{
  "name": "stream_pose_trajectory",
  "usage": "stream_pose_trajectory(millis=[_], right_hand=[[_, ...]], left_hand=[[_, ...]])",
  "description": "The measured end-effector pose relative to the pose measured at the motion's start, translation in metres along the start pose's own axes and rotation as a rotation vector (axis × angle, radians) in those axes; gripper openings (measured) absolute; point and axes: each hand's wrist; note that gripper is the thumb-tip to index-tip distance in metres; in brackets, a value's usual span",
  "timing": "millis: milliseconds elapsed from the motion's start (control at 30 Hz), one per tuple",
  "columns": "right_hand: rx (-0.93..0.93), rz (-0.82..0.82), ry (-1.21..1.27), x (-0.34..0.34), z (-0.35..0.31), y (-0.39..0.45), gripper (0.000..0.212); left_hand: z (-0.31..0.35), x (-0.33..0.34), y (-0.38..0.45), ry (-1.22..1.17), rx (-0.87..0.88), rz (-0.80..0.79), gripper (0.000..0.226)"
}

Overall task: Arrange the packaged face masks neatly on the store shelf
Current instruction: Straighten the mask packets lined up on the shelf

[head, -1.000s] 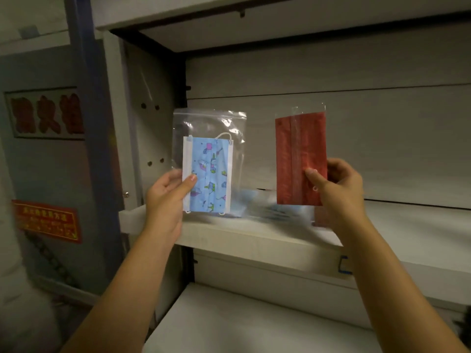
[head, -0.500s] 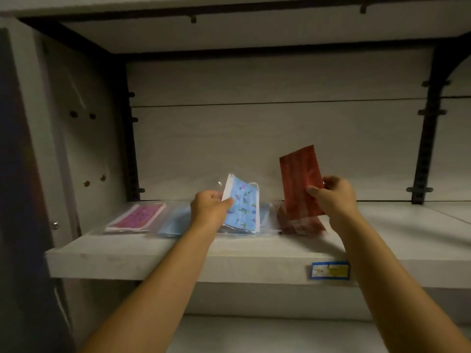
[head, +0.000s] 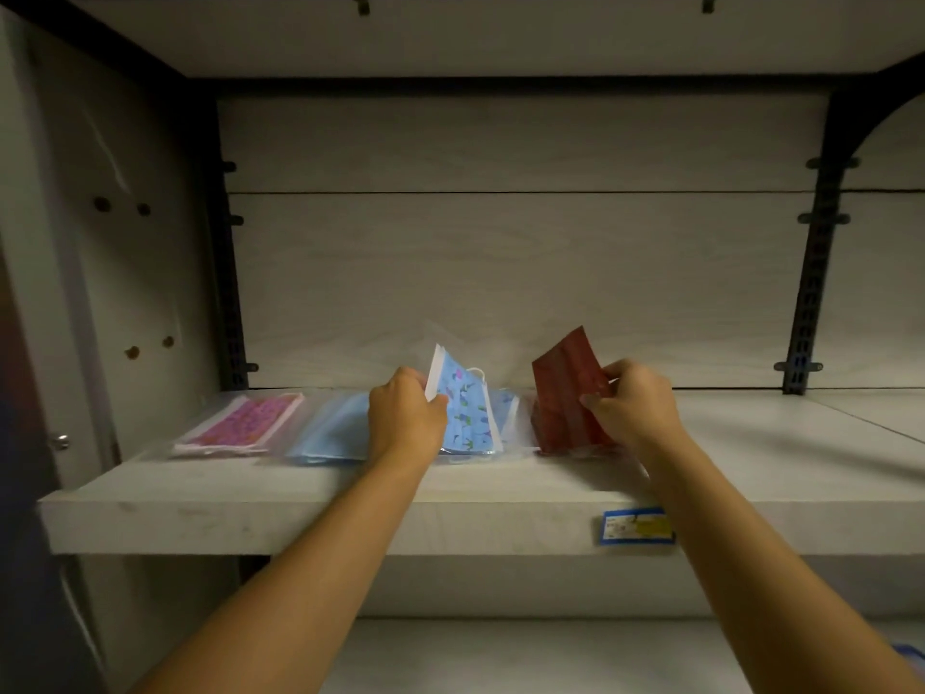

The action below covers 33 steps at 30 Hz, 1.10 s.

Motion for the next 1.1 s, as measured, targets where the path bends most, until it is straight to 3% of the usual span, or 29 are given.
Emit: stream_pose_trajectory(millis=[400,567,800,967,1100], right_hand=[[0.134,-0.094,-0.204,0.006,0.012,0.005,0.021],[0.211,-0.091,-0.242,0.006,0.014,0.004,0.022],[0.193,-0.063,-0.317,0.005,0.004,-0.006,0.008],[0.070,-0.074,-0.308,-0.004,-0.005,-0.012,0.020],[-0.029,-0.066,-0.311,-0.017,-0.005,-0.017,0.018]], left_hand=[[0.007,0.000,-0.003,0.262,-0.063,-0.082,0.065],[0.005,-0.001,-0.004,0.311,-0.002,-0.051,0.075],[0.007,-0.006,-0.010,0.403,0.124,0.012,0.062],[0.010,-0.009,-0.017,0.359,0.249,0.036,0.046],[0.017,-0.014,-0.026,0.374,0.373,-0.050,0.033]])
Point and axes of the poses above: each hand's wrist, its own y-axis towards the middle knuckle, its own x-axis out of the palm, z = x × y, and after that the axes turned 3 degrees about -x, right-handed
